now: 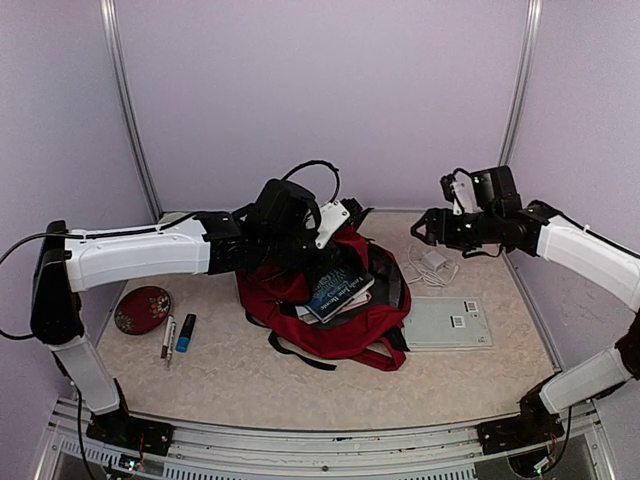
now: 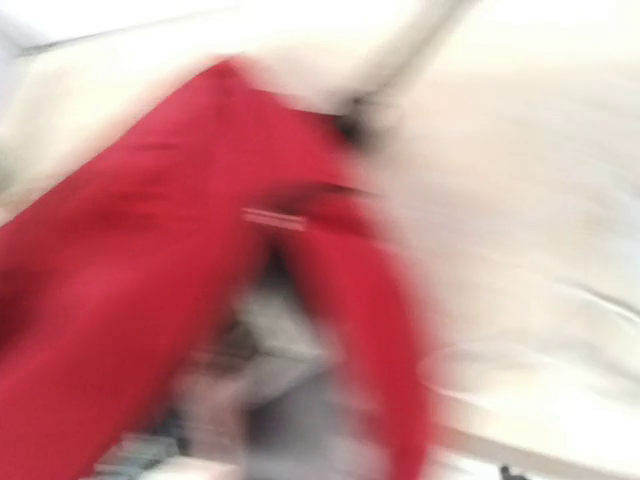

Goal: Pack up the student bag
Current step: Place the largest pocket of the bag in the student bag, then move the student bag to the center of the board.

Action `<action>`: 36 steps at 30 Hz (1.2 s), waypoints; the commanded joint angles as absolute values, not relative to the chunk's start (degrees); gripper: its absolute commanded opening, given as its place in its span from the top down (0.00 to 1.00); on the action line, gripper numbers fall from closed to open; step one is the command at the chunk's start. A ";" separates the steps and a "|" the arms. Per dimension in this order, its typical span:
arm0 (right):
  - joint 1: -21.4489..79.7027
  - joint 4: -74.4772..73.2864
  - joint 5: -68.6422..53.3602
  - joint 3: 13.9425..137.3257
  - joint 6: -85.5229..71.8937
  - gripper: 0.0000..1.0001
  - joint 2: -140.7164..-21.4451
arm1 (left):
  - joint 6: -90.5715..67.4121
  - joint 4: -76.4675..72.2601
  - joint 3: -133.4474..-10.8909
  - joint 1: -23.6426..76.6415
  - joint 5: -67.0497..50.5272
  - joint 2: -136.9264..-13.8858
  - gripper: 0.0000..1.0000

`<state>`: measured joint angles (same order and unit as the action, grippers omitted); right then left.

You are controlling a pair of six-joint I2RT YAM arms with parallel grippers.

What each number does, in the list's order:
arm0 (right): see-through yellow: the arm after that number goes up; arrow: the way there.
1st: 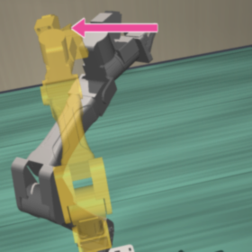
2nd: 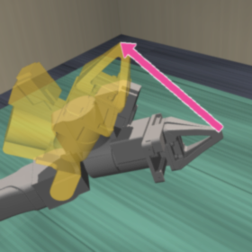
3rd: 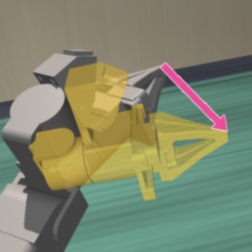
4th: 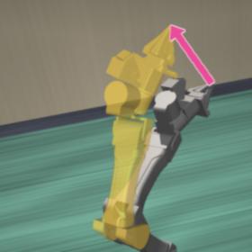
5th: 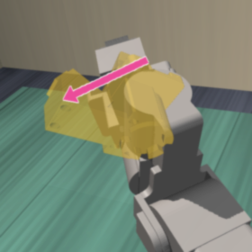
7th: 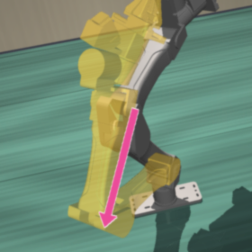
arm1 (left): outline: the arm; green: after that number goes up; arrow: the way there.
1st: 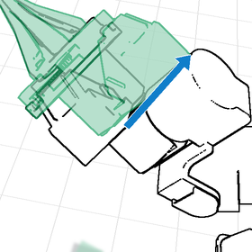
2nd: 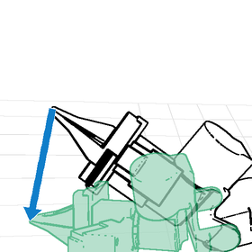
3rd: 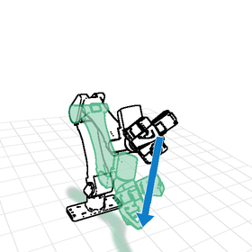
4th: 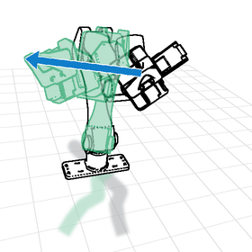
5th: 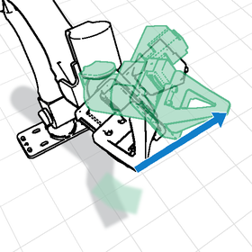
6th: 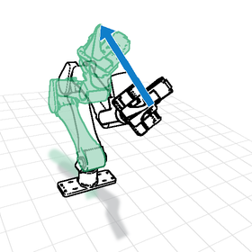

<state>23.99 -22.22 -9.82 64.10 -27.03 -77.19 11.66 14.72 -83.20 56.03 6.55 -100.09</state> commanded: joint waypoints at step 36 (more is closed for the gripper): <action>1.94 -22.01 -31.66 37.98 -20.71 0.47 -81.87 | 13.85 36.61 -115.59 63.81 12.15 -136.47 0.52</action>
